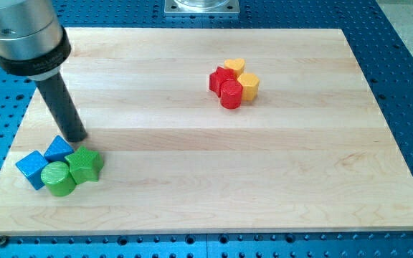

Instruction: Slide the blue triangle vertically above the green circle

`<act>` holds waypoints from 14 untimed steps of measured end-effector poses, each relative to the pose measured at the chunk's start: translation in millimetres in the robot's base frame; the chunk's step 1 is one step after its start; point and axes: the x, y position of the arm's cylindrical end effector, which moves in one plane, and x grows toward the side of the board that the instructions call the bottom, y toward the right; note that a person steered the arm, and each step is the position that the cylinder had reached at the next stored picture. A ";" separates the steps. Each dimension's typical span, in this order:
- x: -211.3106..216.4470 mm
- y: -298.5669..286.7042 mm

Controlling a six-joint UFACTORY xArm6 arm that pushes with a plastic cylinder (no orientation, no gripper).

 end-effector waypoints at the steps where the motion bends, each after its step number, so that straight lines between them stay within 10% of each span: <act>1: 0.0 -11.4; 14: -48.9 -12.6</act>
